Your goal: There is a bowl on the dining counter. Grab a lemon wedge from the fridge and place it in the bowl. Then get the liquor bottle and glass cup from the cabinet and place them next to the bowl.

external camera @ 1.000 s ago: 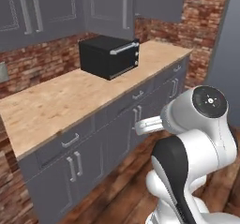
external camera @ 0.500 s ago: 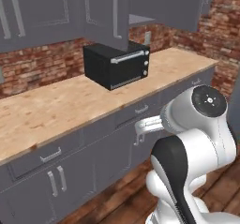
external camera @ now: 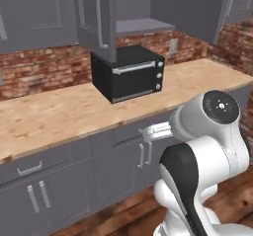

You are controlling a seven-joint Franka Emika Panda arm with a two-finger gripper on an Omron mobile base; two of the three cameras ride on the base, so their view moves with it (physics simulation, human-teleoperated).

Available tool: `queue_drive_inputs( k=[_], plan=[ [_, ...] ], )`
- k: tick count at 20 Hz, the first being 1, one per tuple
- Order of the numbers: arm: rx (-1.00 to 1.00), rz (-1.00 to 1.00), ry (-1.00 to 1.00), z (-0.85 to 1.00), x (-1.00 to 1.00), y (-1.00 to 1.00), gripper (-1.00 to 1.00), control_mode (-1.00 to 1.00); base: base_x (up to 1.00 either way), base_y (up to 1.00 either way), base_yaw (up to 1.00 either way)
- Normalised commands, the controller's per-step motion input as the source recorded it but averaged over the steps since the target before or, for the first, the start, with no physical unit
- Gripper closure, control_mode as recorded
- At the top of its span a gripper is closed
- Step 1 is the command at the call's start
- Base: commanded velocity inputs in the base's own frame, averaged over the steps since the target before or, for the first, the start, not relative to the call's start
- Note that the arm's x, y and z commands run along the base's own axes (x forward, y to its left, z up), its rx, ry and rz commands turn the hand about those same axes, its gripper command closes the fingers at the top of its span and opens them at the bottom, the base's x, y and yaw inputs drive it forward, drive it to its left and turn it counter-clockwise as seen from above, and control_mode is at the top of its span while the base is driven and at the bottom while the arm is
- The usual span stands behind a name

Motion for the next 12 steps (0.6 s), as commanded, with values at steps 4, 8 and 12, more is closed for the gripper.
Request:
queue_drive_inputs(
  k=[4, 8, 12],
  plan=[
    [0.0, 0.0, 0.0, 0.0, 0.0, 0.0, -1.0, 1.0, 0.68, -0.63, 0.39],
    [0.0, 0.0, 0.0, 0.0, 0.0, 0.0, -1.0, 1.0, 0.72, -0.61, 0.4],
    [0.0, 0.0, 0.0, 0.0, 0.0, 0.0, -1.0, 1.0, 0.73, -0.6, 0.4]
  ],
)
